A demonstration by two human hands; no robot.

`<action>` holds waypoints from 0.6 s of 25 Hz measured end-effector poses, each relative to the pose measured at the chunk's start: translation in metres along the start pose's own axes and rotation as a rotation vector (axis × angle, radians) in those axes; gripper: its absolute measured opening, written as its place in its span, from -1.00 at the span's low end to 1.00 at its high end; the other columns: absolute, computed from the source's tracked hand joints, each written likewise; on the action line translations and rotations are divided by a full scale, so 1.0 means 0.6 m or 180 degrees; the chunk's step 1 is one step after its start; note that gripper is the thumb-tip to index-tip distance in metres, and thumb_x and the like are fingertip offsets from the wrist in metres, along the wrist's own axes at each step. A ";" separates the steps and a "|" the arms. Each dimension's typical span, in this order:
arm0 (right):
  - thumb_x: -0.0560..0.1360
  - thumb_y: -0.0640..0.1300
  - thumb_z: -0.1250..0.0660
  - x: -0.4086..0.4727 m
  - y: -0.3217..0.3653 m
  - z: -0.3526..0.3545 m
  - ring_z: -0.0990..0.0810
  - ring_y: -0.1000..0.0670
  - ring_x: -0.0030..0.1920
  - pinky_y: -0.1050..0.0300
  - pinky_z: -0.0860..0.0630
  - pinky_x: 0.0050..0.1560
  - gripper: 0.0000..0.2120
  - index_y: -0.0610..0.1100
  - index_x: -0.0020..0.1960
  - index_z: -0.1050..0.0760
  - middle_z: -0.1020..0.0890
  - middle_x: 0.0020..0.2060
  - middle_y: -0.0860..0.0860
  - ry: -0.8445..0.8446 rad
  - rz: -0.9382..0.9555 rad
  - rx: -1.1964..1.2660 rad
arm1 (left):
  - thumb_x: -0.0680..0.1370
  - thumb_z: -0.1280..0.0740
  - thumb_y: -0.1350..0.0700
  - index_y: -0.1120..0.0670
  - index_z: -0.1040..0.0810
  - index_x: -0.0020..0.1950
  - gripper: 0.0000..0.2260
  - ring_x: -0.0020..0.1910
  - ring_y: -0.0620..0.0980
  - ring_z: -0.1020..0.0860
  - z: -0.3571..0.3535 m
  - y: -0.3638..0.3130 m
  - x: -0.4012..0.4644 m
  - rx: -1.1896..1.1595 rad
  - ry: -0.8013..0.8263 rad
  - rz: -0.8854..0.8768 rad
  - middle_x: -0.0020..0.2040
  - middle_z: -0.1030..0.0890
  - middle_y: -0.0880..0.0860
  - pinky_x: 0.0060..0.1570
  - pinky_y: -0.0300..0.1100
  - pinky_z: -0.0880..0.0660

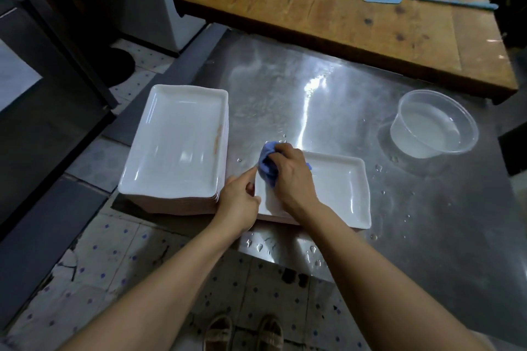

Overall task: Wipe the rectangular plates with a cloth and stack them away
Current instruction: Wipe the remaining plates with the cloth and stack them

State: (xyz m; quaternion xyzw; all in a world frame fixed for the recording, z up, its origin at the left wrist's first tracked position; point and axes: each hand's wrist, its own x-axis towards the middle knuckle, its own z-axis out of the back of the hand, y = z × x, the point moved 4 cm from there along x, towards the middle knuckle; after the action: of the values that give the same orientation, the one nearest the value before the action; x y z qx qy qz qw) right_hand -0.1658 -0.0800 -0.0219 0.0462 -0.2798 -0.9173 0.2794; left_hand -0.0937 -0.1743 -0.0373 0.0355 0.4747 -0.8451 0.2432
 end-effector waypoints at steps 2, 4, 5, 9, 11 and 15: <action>0.43 -0.37 -0.21 -0.007 0.001 0.006 -0.46 -0.19 0.13 0.19 -0.32 0.02 -0.73 -0.29 0.06 -0.59 -0.55 0.13 -0.18 0.0067 0.0063 0.0138 | 0.43 -0.26 0.41 0.05 -0.50 0.05 -0.68 -0.23 0.16 -0.41 -0.001 0.005 0.002 -0.0105 0.0065 -0.0018 -0.21 -0.38 0.10 -0.10 0.07 -0.49; 0.44 -0.28 -0.18 -0.023 0.000 0.013 -0.45 -0.16 0.17 0.20 -0.30 0.09 -0.70 -0.25 0.09 -0.60 -0.55 0.17 -0.16 0.0244 0.0026 0.0139 | 0.43 -0.23 0.42 0.01 -0.53 0.12 -0.61 -0.27 0.11 -0.38 -0.003 0.008 0.001 -0.0294 0.0086 0.0018 -0.24 -0.37 0.11 -0.15 0.13 -0.48; 0.43 -0.21 -0.15 -0.031 0.002 0.016 -0.45 -0.16 0.16 0.19 -0.30 0.11 -0.66 -0.24 0.09 -0.60 -0.55 0.18 -0.16 0.0373 0.0045 0.0151 | 0.44 -0.22 0.42 -0.04 -0.55 0.16 -0.54 -0.28 0.10 -0.39 -0.003 0.007 0.000 -0.0432 0.0110 0.0049 -0.23 -0.38 0.11 -0.17 0.13 -0.49; 0.47 -0.23 -0.30 -0.073 0.009 0.020 -0.45 -0.21 0.15 0.13 -0.33 0.17 -0.75 -0.20 0.11 -0.61 -0.52 0.21 -0.16 0.0852 0.0147 0.0151 | 0.44 -0.24 0.41 -0.25 -0.56 -0.15 -0.51 -0.23 0.08 -0.43 -0.002 0.006 0.001 -0.1036 0.0343 0.0265 -0.23 -0.43 0.13 -0.18 0.10 -0.50; 0.48 -0.20 -0.35 -0.092 0.008 0.019 -0.43 -0.20 0.16 0.01 -0.36 0.20 -0.75 -0.16 0.15 -0.59 -0.49 0.23 -0.13 0.1013 0.0139 0.0059 | 0.46 -0.21 0.39 -0.20 -0.57 -0.15 -0.56 -0.22 0.08 -0.43 -0.001 0.006 0.002 -0.1106 0.0338 0.0381 -0.23 -0.43 0.16 -0.13 0.07 -0.50; 0.50 -0.10 -0.34 -0.111 0.016 0.022 -0.42 -0.13 0.19 -0.01 -0.36 0.20 -0.69 -0.09 0.23 -0.54 -0.46 0.27 -0.07 0.1047 0.0112 -0.0158 | 0.55 -0.16 0.27 -0.03 -0.54 0.24 -0.64 -0.16 0.15 -0.55 -0.003 -0.001 0.000 -0.0674 0.0013 0.0406 -0.06 -0.60 0.19 -0.08 -0.02 -0.52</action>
State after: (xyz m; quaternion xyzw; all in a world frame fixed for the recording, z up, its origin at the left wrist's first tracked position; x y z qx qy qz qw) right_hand -0.1087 -0.0444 -0.0106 0.1839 -0.2083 -0.8990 0.3386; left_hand -0.0944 -0.1726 -0.0380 0.0414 0.5586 -0.7730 0.2979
